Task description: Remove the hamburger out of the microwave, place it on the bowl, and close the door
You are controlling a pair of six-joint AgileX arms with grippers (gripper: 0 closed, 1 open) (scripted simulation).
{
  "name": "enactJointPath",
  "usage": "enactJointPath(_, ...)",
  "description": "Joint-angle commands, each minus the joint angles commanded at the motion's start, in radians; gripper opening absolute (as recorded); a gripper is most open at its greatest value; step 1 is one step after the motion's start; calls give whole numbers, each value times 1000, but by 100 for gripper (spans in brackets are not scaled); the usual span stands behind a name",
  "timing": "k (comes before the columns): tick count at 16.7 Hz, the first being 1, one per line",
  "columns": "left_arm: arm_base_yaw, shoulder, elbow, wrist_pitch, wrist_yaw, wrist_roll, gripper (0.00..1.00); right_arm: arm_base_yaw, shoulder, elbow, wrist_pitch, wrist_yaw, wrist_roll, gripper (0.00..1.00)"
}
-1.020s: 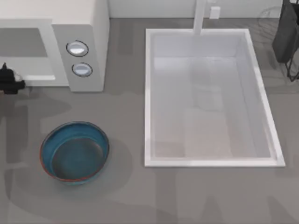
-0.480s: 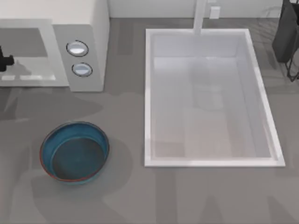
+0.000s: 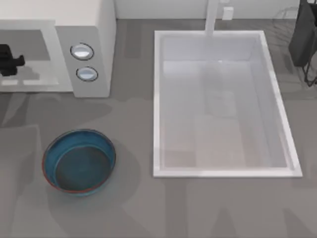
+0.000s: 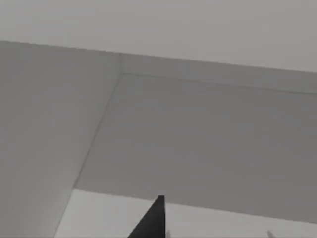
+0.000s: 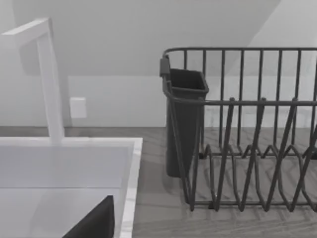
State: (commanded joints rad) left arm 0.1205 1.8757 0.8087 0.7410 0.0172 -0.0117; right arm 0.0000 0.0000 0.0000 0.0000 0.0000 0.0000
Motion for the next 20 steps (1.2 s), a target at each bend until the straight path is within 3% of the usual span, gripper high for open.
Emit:
enactJointPath(5,-195,9,75,-310,-274,-352,0,0,0,0,0,0,0,100)
enactJointPath(14,-665,81,186,-1059,-844,-1267,0,0,0,0,0,0,0,100)
enactJointPath(20,-926,148,209,-1461,-1106,-1761,0,0,0,0,0,0,0,100)
